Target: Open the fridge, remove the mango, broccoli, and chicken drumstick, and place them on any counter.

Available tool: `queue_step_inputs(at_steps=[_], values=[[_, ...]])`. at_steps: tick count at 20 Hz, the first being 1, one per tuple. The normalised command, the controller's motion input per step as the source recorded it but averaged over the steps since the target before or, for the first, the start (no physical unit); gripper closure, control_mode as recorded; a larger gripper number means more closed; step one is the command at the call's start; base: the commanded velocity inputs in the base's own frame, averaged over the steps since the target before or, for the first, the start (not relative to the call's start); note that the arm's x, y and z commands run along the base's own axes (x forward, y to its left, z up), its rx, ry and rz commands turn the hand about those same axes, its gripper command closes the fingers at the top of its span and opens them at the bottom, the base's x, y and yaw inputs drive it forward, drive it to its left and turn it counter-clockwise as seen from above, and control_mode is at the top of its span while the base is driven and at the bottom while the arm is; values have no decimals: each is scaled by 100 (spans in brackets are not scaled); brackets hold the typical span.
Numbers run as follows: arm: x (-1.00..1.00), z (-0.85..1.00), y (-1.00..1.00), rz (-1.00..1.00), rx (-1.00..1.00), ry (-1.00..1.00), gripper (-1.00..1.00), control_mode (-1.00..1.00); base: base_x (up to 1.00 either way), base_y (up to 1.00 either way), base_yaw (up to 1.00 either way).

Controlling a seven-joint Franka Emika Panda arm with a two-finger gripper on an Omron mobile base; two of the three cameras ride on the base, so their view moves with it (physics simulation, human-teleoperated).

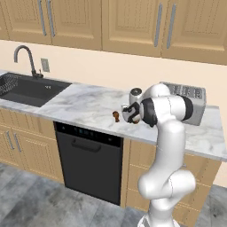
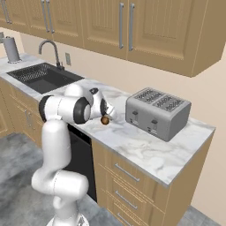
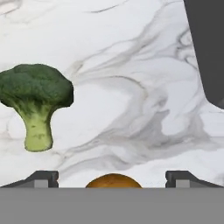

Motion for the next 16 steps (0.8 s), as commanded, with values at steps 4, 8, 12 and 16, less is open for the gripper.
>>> queue_step_inputs(at_steps=[4,8,12,16], values=[[-69,86,-26,-1,5,-22,-100,-100,0,0,0],[-100,100,-15,0,8,-33,-100,-100,0,0,0],[-100,100,0,3,6,-26,-100,-100,0,0,0],[-100,100,3,5,1,-15,-100,-100,0,0,0]])
